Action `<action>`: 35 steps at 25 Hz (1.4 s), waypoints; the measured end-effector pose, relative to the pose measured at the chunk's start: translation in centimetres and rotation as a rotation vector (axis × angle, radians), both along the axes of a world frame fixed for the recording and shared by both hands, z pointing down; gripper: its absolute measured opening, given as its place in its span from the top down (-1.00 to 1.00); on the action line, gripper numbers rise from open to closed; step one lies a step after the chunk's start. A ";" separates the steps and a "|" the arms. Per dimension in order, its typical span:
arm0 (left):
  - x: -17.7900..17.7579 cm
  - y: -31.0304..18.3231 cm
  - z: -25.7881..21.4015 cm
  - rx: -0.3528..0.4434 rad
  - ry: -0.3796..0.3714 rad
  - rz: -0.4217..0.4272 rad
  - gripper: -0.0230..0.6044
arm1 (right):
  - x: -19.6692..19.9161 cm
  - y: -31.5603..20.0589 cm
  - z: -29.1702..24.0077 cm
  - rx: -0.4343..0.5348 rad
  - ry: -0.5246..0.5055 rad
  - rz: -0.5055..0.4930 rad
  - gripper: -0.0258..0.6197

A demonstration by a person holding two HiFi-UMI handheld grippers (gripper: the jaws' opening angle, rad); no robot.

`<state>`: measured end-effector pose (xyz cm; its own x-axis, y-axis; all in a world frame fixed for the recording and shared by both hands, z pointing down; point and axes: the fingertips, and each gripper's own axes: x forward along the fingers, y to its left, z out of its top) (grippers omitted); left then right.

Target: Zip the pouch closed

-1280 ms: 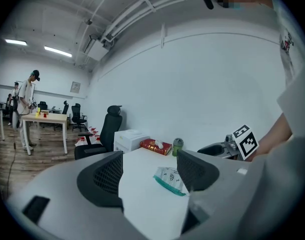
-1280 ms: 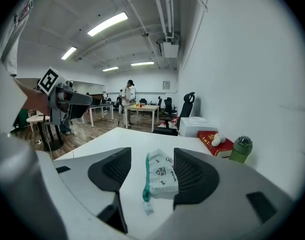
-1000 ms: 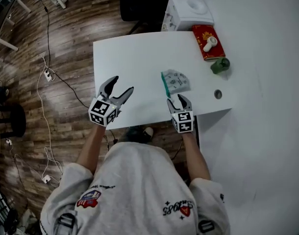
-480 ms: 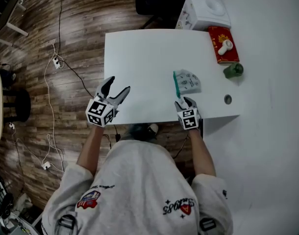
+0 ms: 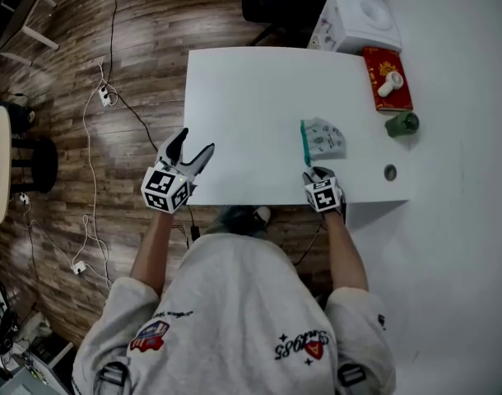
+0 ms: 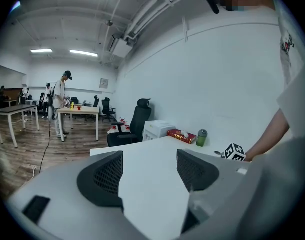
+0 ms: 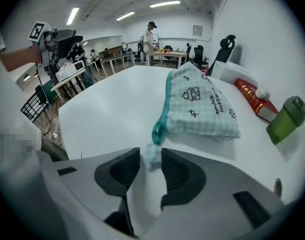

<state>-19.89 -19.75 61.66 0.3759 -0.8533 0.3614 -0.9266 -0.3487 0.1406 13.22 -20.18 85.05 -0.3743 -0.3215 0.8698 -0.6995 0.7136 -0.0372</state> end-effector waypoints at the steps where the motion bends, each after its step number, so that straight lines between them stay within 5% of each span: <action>1: -0.1 0.1 0.1 -0.003 0.000 -0.004 -0.10 | -0.2 -0.1 -0.3 0.003 -0.006 -0.005 0.54; 12: 1.0 0.2 0.3 -0.009 0.007 0.005 -0.10 | 0.5 0.2 -0.2 -0.113 -0.098 0.040 0.81; 25: 3.1 -0.4 0.6 -0.009 0.025 0.062 -0.10 | -1.7 1.3 -3.6 -0.238 -0.412 0.084 0.84; 35: 5.6 -1.2 0.4 -0.008 0.036 0.137 -0.10 | -2.7 0.4 -8.7 -0.160 -0.495 0.046 0.84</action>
<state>-14.30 -20.97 62.07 0.5019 -0.7899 0.3523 -0.8645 -0.4706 0.1765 10.49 -19.81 76.38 -0.7419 -0.2254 0.6315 -0.6011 0.6408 -0.4776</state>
